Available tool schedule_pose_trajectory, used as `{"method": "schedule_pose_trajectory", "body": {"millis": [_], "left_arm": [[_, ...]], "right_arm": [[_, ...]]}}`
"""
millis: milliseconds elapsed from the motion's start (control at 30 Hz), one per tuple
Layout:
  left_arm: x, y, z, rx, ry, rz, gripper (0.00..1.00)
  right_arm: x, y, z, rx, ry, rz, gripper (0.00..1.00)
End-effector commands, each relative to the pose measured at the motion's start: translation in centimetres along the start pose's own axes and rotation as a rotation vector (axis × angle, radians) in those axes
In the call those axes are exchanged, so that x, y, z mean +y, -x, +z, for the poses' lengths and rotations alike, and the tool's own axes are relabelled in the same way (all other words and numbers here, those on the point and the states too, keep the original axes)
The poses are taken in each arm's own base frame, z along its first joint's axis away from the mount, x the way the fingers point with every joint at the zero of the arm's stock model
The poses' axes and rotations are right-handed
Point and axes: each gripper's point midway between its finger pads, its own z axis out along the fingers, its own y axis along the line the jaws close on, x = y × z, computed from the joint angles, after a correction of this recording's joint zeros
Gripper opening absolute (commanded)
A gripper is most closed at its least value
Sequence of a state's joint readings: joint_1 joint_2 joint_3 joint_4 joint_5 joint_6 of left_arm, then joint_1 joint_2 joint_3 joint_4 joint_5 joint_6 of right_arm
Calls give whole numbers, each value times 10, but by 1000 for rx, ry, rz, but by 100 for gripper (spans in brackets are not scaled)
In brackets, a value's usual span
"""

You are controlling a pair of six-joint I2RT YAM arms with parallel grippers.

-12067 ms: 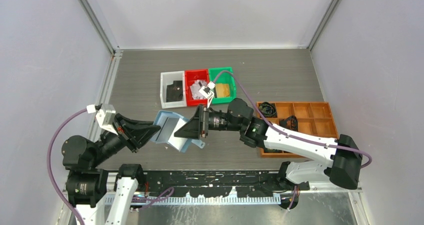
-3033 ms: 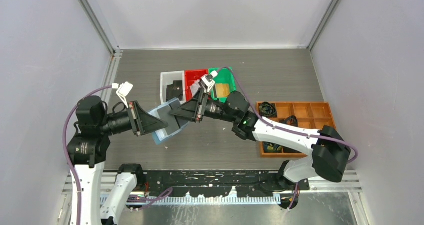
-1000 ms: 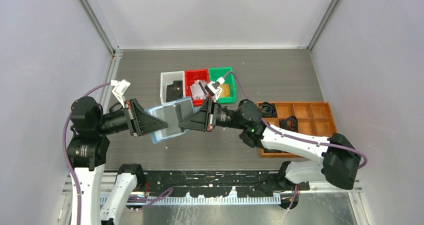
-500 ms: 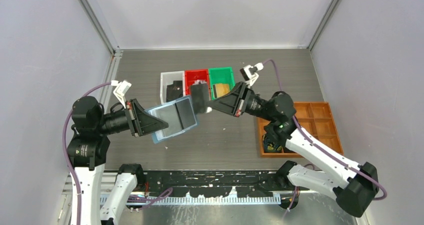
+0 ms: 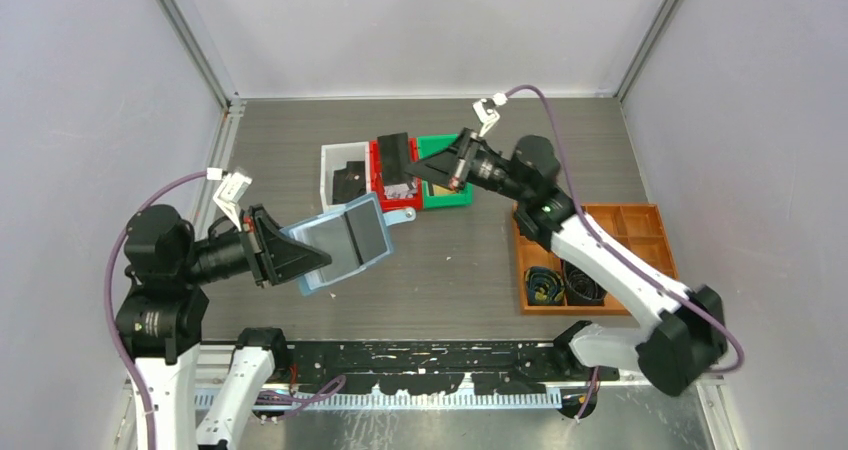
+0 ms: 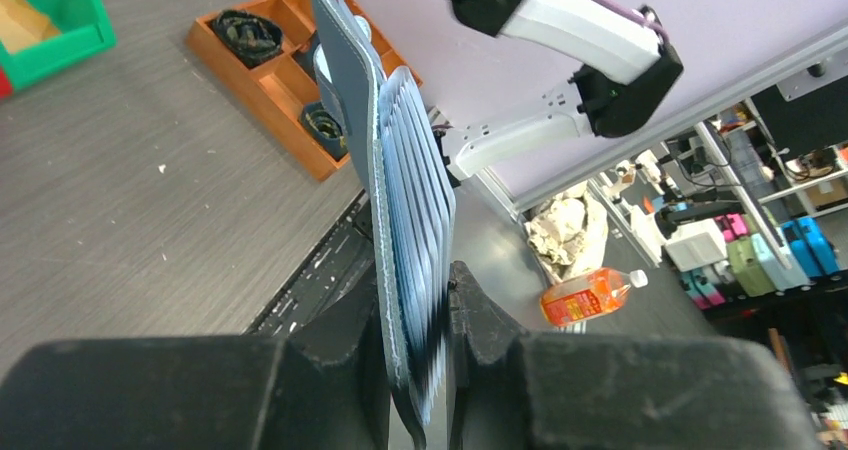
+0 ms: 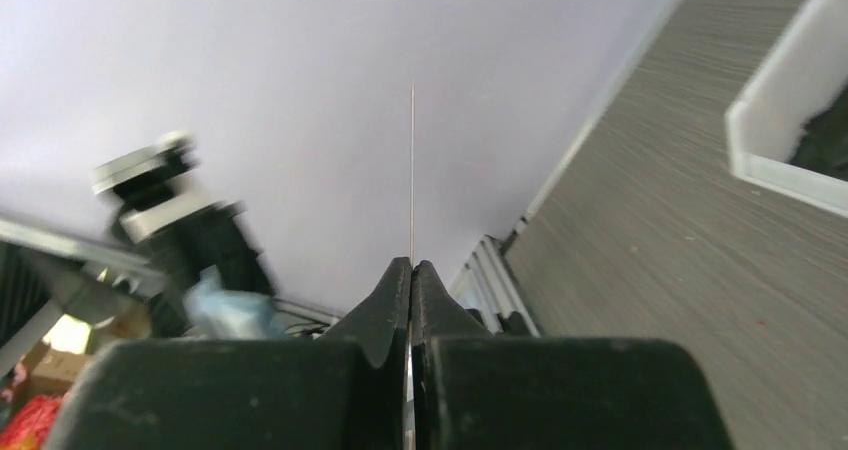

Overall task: Take the credit cards out of the card holder
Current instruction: Place the credit card in the storage box.

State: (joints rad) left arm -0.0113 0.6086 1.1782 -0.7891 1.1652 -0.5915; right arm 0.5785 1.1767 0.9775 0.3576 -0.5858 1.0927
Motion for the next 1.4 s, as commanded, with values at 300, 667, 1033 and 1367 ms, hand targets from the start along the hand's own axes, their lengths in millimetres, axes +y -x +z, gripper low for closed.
{"method": "schedule_pose_trajectory", "body": {"millis": [300,667,1033,1367], "left_arm": [[-51,0,-20,-78,-45,276,0],[-74,-5,-24,-68,-151,332,0],[-84,-2,-24,-81,-213,346,0],[-86,4,-24,-98,-203,337,0]], "right_arm": [[-183,-13,141,76,-438,-42,1],[-275,-9,200,-11,-612,-25,1],[-283,-28,206,25,-636,-51,8],[-264,-25,198,55,-628,-101,20]]}}
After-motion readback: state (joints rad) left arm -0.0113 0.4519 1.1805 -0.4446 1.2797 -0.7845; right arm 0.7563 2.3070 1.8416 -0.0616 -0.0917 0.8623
